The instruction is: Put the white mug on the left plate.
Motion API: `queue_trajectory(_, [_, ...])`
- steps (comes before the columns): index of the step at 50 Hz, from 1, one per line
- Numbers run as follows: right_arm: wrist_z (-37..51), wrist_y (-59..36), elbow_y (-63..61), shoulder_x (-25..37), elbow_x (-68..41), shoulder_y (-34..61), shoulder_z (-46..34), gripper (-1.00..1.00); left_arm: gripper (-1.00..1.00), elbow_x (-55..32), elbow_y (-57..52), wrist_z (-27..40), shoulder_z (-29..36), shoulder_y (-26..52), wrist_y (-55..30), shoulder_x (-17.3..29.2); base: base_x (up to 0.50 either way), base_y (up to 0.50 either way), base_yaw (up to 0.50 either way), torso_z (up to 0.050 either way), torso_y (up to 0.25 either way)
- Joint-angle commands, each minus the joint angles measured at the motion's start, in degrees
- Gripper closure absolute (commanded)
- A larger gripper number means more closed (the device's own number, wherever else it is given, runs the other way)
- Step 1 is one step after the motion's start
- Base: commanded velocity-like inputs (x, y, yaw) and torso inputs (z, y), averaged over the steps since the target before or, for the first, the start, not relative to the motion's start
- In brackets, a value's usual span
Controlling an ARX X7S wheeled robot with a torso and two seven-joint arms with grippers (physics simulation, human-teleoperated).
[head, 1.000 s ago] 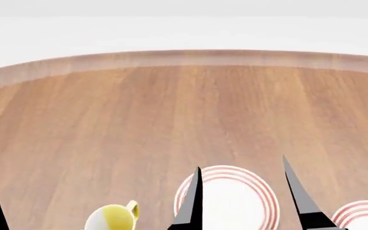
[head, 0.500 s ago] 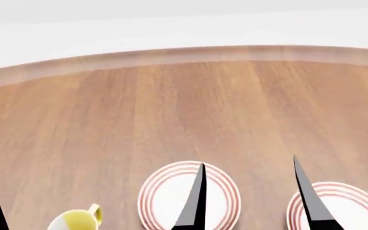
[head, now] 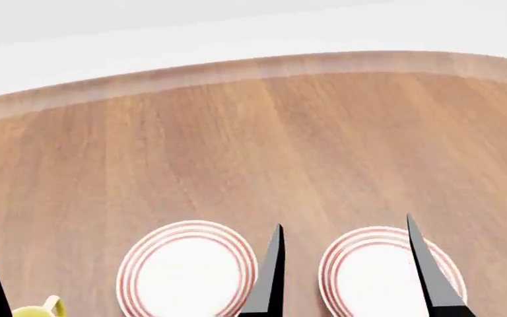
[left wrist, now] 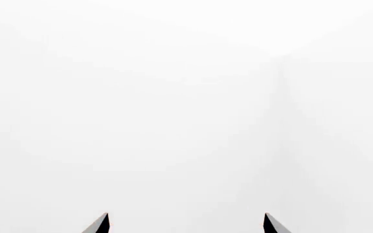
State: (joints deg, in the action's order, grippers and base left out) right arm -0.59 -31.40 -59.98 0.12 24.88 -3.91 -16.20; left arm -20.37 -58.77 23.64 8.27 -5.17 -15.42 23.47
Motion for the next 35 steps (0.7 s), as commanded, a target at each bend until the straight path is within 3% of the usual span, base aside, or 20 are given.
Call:
queue_trajectory(1, [0.0,0.4,0.0,0.0,-0.1,-0.1,0.1,-1.0,-1.0,-0.5,-0.2,1.1,0.6,0.3,0.1,1.1,0.0,0.0,-0.5,0.0,0.0])
queue_trajectory(9, [-0.6,-2.7,0.0,0.0,4.1,1.0,-1.4,-1.0,-1.0,-1.0,0.0,1.7,1.3,0.6,0.2,1.7,0.0,0.0,-0.43,0.0,0.0])
queue_trajectory(16, [-0.9,-2.5,0.0,-0.1,1.0,1.5,-0.3,-1.0,-1.0,-14.7,0.6,-0.4,1.0,2.8,-3.0,3.9,0.0,0.0,0.0,0.0,0.0])
queue_trajectory(17, [-0.9,-2.4,0.0,-0.1,1.2,1.4,-0.4,-1.0,-1.0,-12.4,0.8,-2.3,2.5,2.5,-2.0,4.6,0.0,0.0,0.0,0.0,0.0])
queue_trajectory(20, [-1.1,-2.6,0.0,-0.1,1.3,1.6,-0.6,-1.0,-1.0,-16.2,3.5,-5.2,3.2,1.9,-1.9,5.6,0.0,0.0,0.0,0.0,0.0])
queue_trajectory(23, [-1.5,-3.4,0.0,-0.1,1.6,1.9,-0.9,-1.0,-1.0,-12.6,5.2,-9.4,6.1,-0.6,0.6,6.4,0.0,0.0,0.0,0.0,0.0])
queue_trajectory(35, [-2.0,-3.7,0.0,-0.1,1.1,1.9,-0.7,-1.0,-1.0,-7.9,11.3,-15.1,10.0,-7.5,8.4,5.6,0.0,0.0,0.0,0.0,0.0])
